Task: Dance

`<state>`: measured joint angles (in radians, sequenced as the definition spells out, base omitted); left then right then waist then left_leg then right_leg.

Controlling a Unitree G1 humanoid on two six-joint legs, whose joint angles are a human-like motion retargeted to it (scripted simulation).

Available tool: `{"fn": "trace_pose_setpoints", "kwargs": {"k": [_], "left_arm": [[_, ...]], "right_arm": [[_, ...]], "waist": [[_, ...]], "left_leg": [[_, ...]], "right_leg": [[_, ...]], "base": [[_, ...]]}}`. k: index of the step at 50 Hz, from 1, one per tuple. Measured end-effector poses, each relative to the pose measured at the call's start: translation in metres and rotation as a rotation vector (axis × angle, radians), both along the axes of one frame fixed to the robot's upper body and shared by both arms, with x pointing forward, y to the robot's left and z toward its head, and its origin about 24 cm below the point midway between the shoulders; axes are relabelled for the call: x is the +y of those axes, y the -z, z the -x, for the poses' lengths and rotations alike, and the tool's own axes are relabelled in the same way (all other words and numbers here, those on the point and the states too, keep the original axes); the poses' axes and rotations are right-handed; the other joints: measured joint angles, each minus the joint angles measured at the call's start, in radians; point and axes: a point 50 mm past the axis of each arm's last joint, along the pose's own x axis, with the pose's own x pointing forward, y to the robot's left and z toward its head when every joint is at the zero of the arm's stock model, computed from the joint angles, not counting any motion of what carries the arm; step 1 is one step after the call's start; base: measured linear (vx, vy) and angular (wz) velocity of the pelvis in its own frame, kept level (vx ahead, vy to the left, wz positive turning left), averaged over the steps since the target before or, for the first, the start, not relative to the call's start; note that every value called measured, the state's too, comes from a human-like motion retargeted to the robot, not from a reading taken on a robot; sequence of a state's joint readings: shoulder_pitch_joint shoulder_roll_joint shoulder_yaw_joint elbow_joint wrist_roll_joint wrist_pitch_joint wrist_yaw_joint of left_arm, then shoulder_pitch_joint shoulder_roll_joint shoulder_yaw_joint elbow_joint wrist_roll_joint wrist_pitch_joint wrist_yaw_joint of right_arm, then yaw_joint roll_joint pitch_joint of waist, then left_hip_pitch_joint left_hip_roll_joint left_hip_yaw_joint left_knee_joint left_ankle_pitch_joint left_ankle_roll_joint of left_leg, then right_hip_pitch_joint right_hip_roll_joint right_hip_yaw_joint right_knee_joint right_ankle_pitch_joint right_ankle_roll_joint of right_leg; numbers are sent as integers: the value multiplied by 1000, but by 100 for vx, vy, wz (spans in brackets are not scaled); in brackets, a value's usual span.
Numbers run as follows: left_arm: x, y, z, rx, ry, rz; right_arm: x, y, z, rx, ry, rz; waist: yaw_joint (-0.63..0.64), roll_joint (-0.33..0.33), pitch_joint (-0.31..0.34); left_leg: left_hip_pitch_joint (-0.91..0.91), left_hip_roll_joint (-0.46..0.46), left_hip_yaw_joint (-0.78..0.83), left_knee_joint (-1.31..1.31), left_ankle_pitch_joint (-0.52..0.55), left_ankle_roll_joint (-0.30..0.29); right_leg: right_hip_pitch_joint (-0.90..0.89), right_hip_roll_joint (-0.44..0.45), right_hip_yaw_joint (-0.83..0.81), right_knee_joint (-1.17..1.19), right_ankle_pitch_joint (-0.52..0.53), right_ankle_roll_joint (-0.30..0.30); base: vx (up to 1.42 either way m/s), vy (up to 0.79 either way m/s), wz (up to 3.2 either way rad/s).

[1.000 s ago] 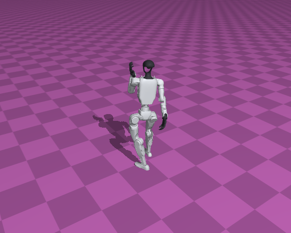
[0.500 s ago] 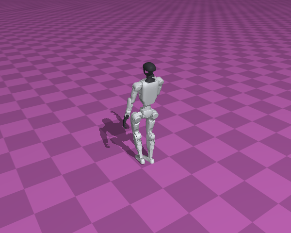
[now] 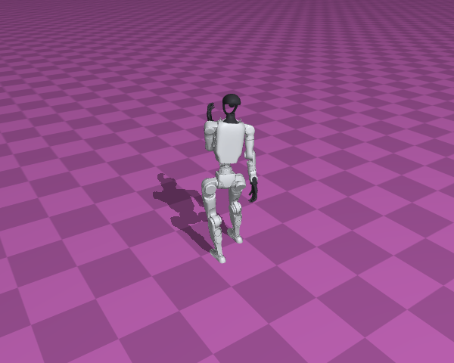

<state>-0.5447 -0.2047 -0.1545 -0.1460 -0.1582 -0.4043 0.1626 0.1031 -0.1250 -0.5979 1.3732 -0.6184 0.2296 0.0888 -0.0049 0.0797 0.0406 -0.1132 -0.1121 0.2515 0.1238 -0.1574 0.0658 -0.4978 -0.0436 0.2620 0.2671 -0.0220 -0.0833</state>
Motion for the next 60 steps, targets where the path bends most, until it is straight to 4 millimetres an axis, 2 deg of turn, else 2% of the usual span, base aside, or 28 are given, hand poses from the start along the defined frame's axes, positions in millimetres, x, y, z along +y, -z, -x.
{"fn": "trace_pose_setpoints", "kwargs": {"k": [2,4,5,7,8,10,11,13,15,18,21,25,27,30,32,34,36,38,40,42,45,47,50,52,54,56,58,60], "left_arm": [[16,-44,37,-251,-43,121],[34,-71,78,-489,-95,231],[43,-79,98,-607,-122,281],[57,-83,128,-784,-216,374],[60,-82,137,-839,-277,423],[59,-77,145,-881,-390,496],[52,-74,142,-860,-388,499],[40,-66,131,-760,-328,502],[25,-53,113,-605,-249,501],[1,-20,85,-411,-214,346],[-19,25,50,-238,-196,-39],[-37,113,15,83,-2,-625],[-35,163,8,308,103,-821],[-28,234,18,586,294,-1039],[-20,273,31,770,382,-1112],[-13,310,51,954,466,-1142],[-6,341,71,1146,534,-1127],[7,368,90,1345,561,-1097],[27,385,101,1517,545,-1078],[55,394,103,1657,432,-1067],[87,389,88,1735,130,-987],[98,373,60,1702,-135,-836],[119,331,6,1560,-437,-506],[142,293,-30,1425,-536,-301],[158,255,-59,1313,-582,-153],[161,217,-87,1208,-552,-79],[154,182,-111,1137,-458,-67],[133,159,-128,1106,-320,-99]], "right_arm": [[17,-4,47,160,73,-90],[33,-13,85,287,135,-170],[41,-19,101,342,163,-201],[58,-26,125,403,222,-238],[67,-30,134,424,254,-255],[81,-34,145,448,303,-277],[85,-34,146,443,318,-280],[90,-32,142,410,349,-289],[90,-26,129,346,376,-305],[80,-11,94,156,381,-301],[61,1,51,-41,310,-254],[30,3,-2,-268,185,-168],[15,-1,-19,-358,135,-139],[-11,-12,-29,-455,55,-133],[-29,-20,-24,-474,5,-126],[-45,-28,-17,-469,-50,-108],[-57,-33,-9,-435,-99,-88],[-61,-33,-7,-392,-148,-85],[-56,-27,-14,-351,-203,-109],[-40,-18,-30,-318,-243,-135],[-14,-9,-64,-331,-191,-104],[-5,-11,-101,-454,-36,22],[-10,-30,-164,-663,291,272],[-26,-54,-206,-807,485,384],[-37,-80,-245,-961,622,408],[-40,-109,-283,-1122,695,361],[-42,-138,-315,-1257,719,265],[-41,-164,-341,-1345,707,144]], "waist": [[-25,7,-10],[-41,-9,-19],[-45,-21,-25],[-22,-47,-27],[0,-56,-24],[32,-68,-20],[31,-77,-25],[42,-105,-34],[49,-140,-32],[60,-186,-17],[81,-219,-16],[65,-237,-27],[67,-240,-35],[99,-234,-36],[140,-221,-25],[165,-213,-16],[176,-204,-14],[174,-182,-12],[139,-167,-16],[88,-169,-35],[54,-166,-42],[70,-179,-45],[111,-195,-23],[127,-212,-20],[138,-226,-29],[154,-233,-39],[180,-232,-50],[201,-235,-73]], "left_leg": [[18,-1,-14,-2,-6,-14],[40,-15,-21,4,-23,-33],[51,-25,-24,9,-34,-44],[92,-41,-23,19,-52,-64],[120,-44,-25,25,-61,-72],[156,-31,-41,57,-73,-89],[158,-20,-59,93,-73,-95],[163,-6,-69,155,-52,-90],[172,3,-75,217,-5,-79],[140,35,-110,361,78,-61],[69,78,-98,486,135,-6],[-54,140,-64,576,49,39],[-104,120,-80,536,31,16],[-136,65,-103,420,33,-42],[-117,41,-84,317,78,-69],[-78,41,22,236,76,-54],[-22,59,189,190,-1,-48],[10,67,252,166,-54,-29],[-11,69,208,204,-85,-38],[-93,75,112,305,-110,-98],[-183,72,-23,457,-125,-161],[-220,105,-4,572,-136,-120],[-243,175,-14,703,-115,-52],[-254,201,-47,715,-111,-38],[-253,209,-101,652,-76,-52],[-235,219,-156,544,-20,-91],[-201,235,-215,404,77,-137],[-161,256,-251,263,188,-174]], "right_leg": [[4,-4,19,-51,29,7],[24,-23,37,-60,65,84],[37,-32,42,-49,66,133],[59,-47,-30,-11,147,150],[68,-30,-9,15,164,158],[58,11,41,130,117,173],[59,11,37,172,80,173],[87,17,47,215,20,171],[130,11,30,234,-26,167],[209,-38,-30,218,-69,177],[259,-78,-91,168,-86,171],[311,-102,-194,69,-76,164],[336,-97,-252,8,-61,158],[372,-79,-331,-63,-40,170],[394,-56,-362,-90,-34,185],[414,-48,-408,-108,-36,204],[434,-47,-459,-117,-47,221],[461,-39,-499,-122,-59,226],[478,-40,-532,-122,-75,227],[461,-51,-550,-105,-102,230],[420,-70,-572,-49,-131,233],[409,-97,-599,-29,-147,237],[435,-130,-641,-22,-150,253],[441,-146,-655,-34,-138,249],[440,-152,-659,-57,-117,243],[436,-147,-651,-81,-91,231],[431,-134,-649,-103,-67,220],[424,-129,-655,-118,-48,221]], "base": [[-3,-29,10],[1,-31,10],[6,-39,2],[17,-42,-15],[24,-39,-18],[22,-41,13],[19,-48,60],[20,-49,67],[19,-46,68],[16,-40,100],[3,-34,106],[-4,-28,153],[-9,-19,149],[-7,-12,122],[-2,-9,101],[-1,-5,123],[2,2,119],[7,7,102],[4,8,130],[1,10,141],[-1,9,144],[4,11,130],[12,12,98],[10,11,72],[11,5,44],[19,6,3],[23,9,-34],[27,14,-27]]}}
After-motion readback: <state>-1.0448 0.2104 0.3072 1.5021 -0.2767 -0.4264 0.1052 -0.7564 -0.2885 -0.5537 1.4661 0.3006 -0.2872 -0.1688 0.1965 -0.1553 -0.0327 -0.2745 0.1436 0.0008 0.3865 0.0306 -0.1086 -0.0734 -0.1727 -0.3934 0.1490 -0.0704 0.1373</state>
